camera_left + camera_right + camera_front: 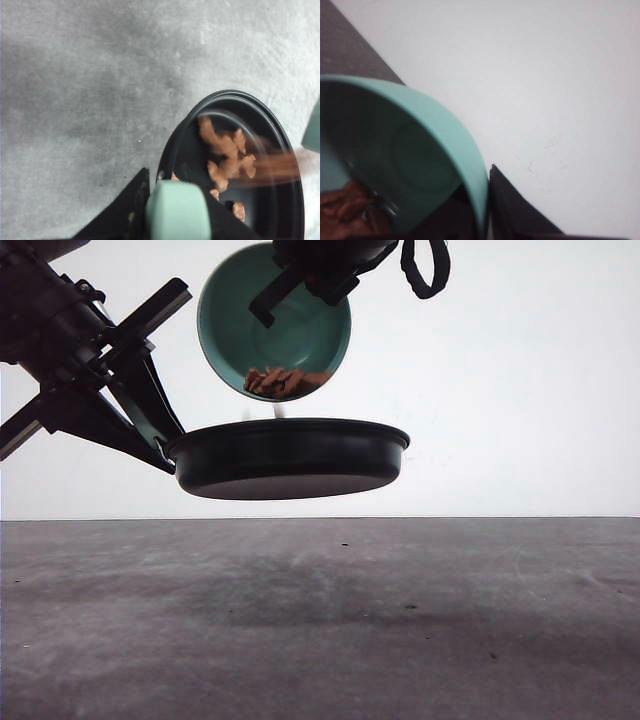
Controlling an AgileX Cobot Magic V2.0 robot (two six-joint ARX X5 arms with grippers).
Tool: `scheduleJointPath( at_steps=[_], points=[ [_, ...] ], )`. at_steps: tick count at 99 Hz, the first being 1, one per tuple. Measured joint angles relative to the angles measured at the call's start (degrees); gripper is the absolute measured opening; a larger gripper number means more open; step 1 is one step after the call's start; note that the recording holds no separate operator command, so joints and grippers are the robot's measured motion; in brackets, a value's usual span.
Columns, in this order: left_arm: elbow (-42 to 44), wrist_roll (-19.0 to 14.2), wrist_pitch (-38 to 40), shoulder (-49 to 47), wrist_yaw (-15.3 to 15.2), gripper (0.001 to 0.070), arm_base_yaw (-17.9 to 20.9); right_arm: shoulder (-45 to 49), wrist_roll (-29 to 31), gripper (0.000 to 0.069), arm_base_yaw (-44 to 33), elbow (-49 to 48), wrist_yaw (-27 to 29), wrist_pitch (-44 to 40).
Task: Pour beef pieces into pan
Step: 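Tilt the bowl over the held pan, pouring beef pieces in, then move the emptied bowl away from the pan with the right gripper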
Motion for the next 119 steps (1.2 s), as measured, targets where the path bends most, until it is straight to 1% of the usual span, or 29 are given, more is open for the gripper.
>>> scheduleJointPath(
  at_steps=[19,39,58,77,103,113,119],
  points=[
    [0.00,0.00,-0.02,0.00,0.02,0.0055,0.57,0.00,-1.49,0.0014,0.00,0.00,0.00,0.63],
    [0.11,0.00,-0.02,0.00,0.00,0.0055,1.99,0.00,-3.17,0.0014,0.00,0.00,-0.02,2.71],
    [1.68,0.07,-0.37,0.00,0.00,0.0055,2.93,0.00,-3.76,0.0014,0.00,0.00,-1.31,3.78],
    [4.04,0.09,-0.28,0.02,-0.07,0.0055,3.02,0.04,-4.70,0.0014,-0.31,0.00,-2.82,3.96],
    [4.42,0.09,-0.46,0.02,-0.07,0.0055,3.02,0.63,-6.80,0.0014,-0.81,0.00,-2.84,5.92],
    [4.42,0.09,-0.57,0.02,-0.07,0.0055,3.04,0.63,-9.14,0.0014,-0.81,0.00,-3.17,6.40],
    [4.42,0.09,-0.61,0.02,-0.09,0.0055,3.02,0.66,-10.97,0.0014,-0.81,-0.02,-3.74,8.09]
  ],
)
